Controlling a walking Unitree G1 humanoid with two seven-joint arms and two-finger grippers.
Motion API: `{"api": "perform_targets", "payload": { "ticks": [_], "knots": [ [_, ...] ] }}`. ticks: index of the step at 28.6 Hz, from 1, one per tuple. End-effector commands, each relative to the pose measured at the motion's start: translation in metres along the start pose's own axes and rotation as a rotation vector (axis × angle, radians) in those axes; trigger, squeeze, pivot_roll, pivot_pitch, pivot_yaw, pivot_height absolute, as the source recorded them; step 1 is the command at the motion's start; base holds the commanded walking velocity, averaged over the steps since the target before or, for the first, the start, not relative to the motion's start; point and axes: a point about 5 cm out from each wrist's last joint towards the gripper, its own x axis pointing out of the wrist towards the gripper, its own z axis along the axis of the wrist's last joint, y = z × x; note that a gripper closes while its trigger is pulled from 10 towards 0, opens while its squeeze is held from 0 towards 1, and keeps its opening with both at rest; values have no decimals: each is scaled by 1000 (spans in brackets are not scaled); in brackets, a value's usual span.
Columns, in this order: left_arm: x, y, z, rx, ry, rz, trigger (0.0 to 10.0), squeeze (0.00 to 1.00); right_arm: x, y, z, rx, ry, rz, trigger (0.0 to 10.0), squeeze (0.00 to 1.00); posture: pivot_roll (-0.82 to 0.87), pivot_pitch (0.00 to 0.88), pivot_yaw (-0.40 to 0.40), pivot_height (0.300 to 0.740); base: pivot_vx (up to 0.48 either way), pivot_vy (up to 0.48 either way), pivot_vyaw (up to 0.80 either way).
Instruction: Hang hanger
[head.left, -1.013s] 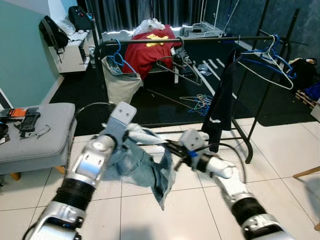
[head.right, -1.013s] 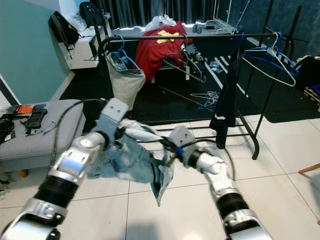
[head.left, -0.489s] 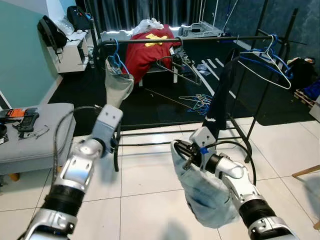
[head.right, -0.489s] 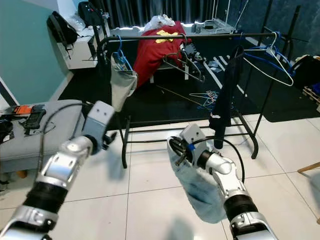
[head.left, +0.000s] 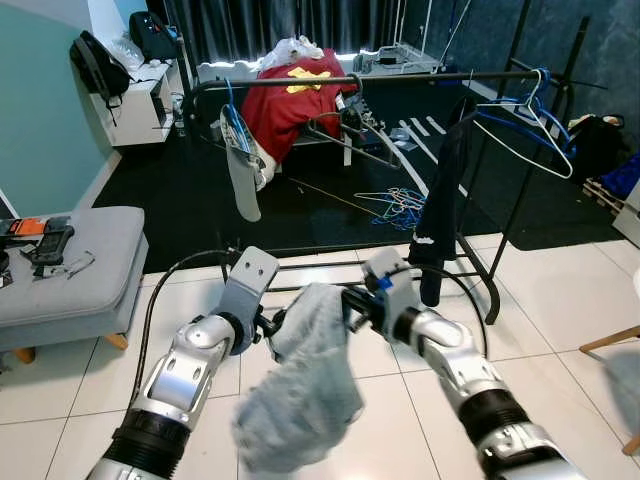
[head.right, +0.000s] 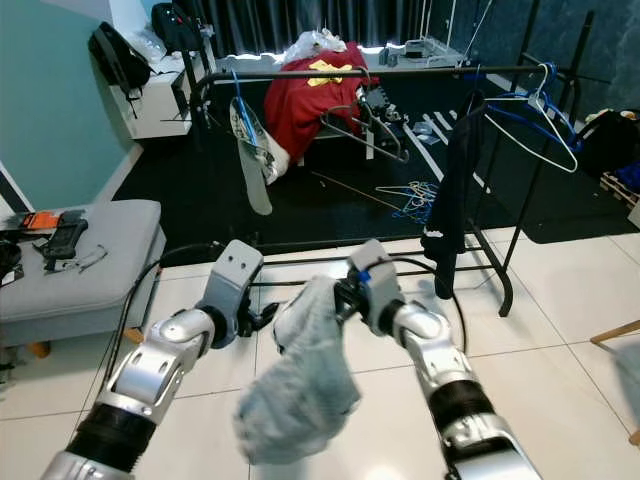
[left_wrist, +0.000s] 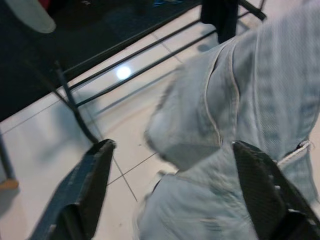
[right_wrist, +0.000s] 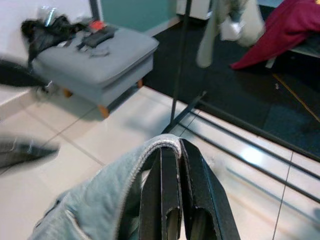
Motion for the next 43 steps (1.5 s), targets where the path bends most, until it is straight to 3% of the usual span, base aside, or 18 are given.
{"api": "perform_targets", "payload": {
  "ticks": [1, 3, 6, 8, 15, 16, 19, 22, 29, 33, 36, 43],
  "knots": [
    [-4, 0, -3, -24, 18, 8, 10000, 1000, 4, -2, 4, 31, 4, -31, 0, 0, -48, 49, 1, 740, 0, 0, 0],
    [-5, -1, -2, -25, 19, -1, 10000, 1000, 6, -2, 6, 36, 9, -36, 0, 0, -48, 49, 1, 740, 0, 0, 0],
    [-10, -20, -2, 5, 60, -138, 10000, 1000, 13, -6, 14, 72, 36, -91, 0, 0, -45, 60, -9, 740, 0, 0, 0],
    [-12, -25, -3, 24, 68, -171, 10000, 1000, 14, -7, 15, 83, 40, -105, 0, 0, -45, 61, -9, 740, 0, 0, 0],
    [-10, -31, -10, 37, 101, -134, 10000, 1000, 18, -8, 28, 122, 22, -118, 0, 0, -49, 75, -11, 740, 0, 0, 0],
    [-6, -34, -13, 44, 85, -113, 10000, 0, 18, -9, 32, 134, 12, -117, 0, 0, -52, 79, -11, 740, 0, 0, 0],
    [1, -41, -18, 29, 62, -83, 10000, 0, 18, -10, 38, 145, -1, -113, 0, 0, -54, 81, -11, 740, 0, 0, 0],
    [11, -52, -19, -97, 64, -62, 10000, 0, 19, -9, 44, 150, -8, -107, 0, 0, -61, 83, -11, 740, 0, 0, 0],
    [23, -61, -18, -182, 81, -36, 10000, 0, 21, -5, 50, 151, -15, -93, 0, 0, -72, 80, -10, 740, 0, 0, 0],
    [33, -49, -17, -354, 54, 75, 10000, 0, 23, 4, 60, 163, -40, -44, 0, 0, -75, 77, -3, 740, 0, 0, 0],
    [38, -41, -20, -408, 40, 146, 10000, 0, 24, 10, 63, 173, -45, -15, 0, 0, -79, 75, -3, 740, 0, 0, 0],
    [44, -31, -19, -424, -4, 220, 10000, 0, 24, 16, 66, 179, -47, 15, 0, 0, -87, 71, 0, 740, 0, 0, 0]
  ]
}}
